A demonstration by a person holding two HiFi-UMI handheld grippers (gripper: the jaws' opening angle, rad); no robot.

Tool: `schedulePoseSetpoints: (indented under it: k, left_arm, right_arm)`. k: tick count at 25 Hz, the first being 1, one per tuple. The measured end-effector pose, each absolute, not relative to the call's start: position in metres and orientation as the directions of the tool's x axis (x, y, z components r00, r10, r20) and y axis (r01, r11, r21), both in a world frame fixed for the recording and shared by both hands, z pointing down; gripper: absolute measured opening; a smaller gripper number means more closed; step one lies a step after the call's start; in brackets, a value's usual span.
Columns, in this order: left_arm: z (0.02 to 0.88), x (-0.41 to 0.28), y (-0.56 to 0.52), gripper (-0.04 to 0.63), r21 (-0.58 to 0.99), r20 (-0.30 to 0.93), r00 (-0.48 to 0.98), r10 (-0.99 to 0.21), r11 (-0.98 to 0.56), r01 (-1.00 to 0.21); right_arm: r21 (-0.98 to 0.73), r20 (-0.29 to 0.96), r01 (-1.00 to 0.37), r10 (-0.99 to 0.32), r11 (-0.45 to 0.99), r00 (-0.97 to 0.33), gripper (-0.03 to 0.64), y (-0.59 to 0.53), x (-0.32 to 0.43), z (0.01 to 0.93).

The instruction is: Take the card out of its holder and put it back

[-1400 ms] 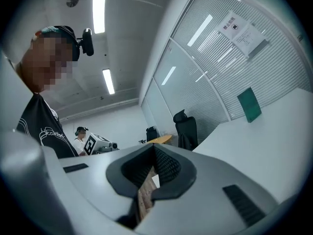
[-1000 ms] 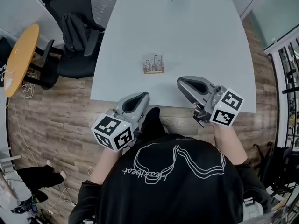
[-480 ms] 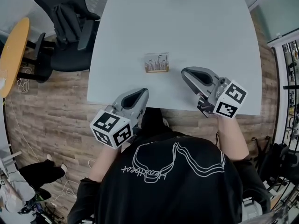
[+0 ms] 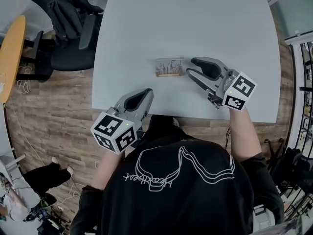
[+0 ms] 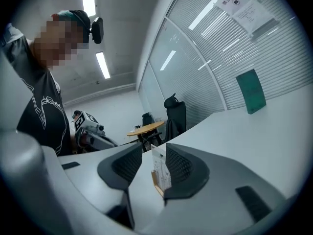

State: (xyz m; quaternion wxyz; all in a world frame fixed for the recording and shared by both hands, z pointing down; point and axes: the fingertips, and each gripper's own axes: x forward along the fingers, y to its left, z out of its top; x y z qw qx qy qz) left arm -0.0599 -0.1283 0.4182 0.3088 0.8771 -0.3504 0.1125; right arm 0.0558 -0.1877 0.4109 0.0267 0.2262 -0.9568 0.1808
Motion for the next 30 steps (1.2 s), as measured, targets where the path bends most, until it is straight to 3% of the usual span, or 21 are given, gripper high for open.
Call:
schedulePoseSetpoints:
  k: [5,14,30]
  left_arm:
    - [0.429,-0.062,-0.137,0.014,0.474,0.434,0.73,-0.529,-0.555,-0.684]
    - [0.457,-0.073,-0.155,0.014,0.493,0.485,0.695,-0.531,-0.491,-0.719]
    - [0.488,-0.081,-0.157,0.014,0.512,0.536,0.677,-0.505,-0.443,-0.736]
  right_arm:
    - [-0.32,0.15,-0.39,-0.36,0.864,-0.921,0.189,-0.198,0.048,0.436]
    - [-0.335,0.193,-0.266,-0.211,0.904,-0.958,0.187,-0.21,0.035,0.47]
    - [-0.31,0.165,-0.134,-0.086,0.941,-0.983,0.07,-0.211,0.01,0.468]
